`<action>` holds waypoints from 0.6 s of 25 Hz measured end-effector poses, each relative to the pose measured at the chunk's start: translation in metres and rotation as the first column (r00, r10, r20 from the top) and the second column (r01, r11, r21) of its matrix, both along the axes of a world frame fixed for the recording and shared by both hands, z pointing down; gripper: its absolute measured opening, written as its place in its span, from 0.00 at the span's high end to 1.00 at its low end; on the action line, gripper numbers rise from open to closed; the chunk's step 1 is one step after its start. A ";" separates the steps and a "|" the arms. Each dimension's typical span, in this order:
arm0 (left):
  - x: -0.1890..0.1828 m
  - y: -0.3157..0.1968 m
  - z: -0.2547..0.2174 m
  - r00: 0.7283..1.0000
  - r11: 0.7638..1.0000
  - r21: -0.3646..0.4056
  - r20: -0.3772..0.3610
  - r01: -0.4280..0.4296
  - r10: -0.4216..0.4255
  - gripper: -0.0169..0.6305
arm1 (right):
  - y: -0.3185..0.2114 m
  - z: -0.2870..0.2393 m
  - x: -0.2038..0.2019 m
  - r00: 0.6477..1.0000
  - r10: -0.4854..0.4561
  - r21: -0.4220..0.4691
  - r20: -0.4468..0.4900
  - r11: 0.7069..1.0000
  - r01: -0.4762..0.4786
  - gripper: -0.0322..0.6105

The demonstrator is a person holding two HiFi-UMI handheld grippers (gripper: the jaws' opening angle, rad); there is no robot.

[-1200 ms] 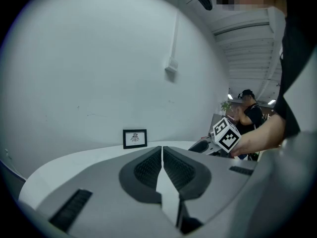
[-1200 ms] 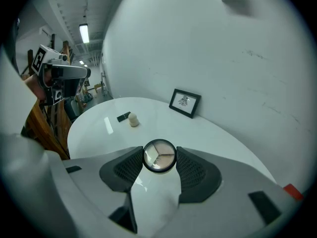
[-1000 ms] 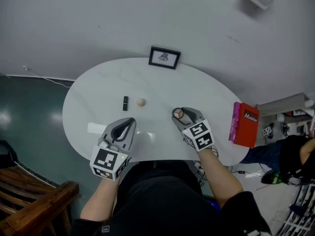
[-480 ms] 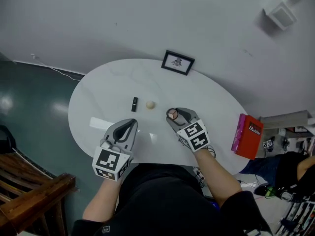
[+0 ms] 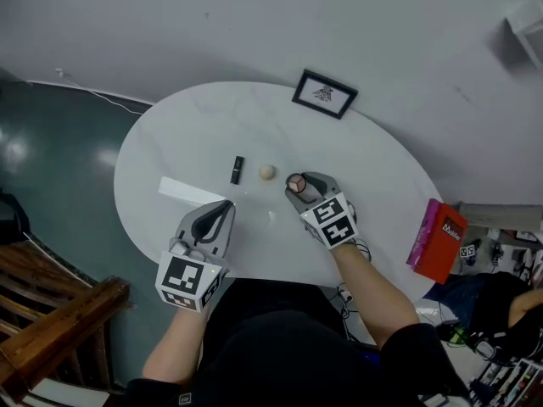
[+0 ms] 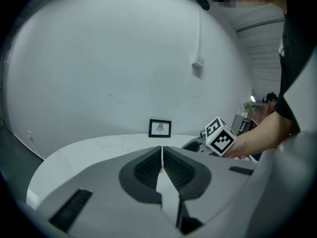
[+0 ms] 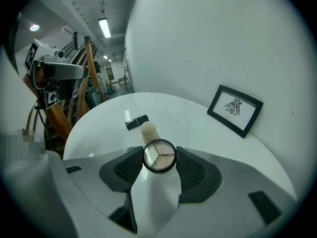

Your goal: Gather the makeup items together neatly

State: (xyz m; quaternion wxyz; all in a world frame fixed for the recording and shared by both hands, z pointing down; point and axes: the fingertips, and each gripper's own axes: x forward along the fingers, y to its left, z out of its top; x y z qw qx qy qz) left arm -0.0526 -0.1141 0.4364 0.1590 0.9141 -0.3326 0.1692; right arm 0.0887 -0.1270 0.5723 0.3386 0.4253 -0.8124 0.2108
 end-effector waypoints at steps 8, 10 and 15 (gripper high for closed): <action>-0.012 0.004 0.030 0.999 0.998 -0.057 0.034 0.021 -0.019 0.94 | -0.009 0.042 0.005 1.000 0.011 -0.049 -0.029 0.999 -0.012 0.62; -0.014 0.005 0.034 0.999 0.998 -0.065 0.036 0.022 -0.020 0.94 | -0.010 0.045 0.006 0.999 0.018 -0.039 -0.031 0.999 -0.019 0.62; -0.016 0.007 0.031 0.999 0.998 -0.066 0.027 0.023 -0.021 0.94 | -0.008 0.047 0.006 0.999 0.024 -0.035 -0.034 0.999 -0.025 0.62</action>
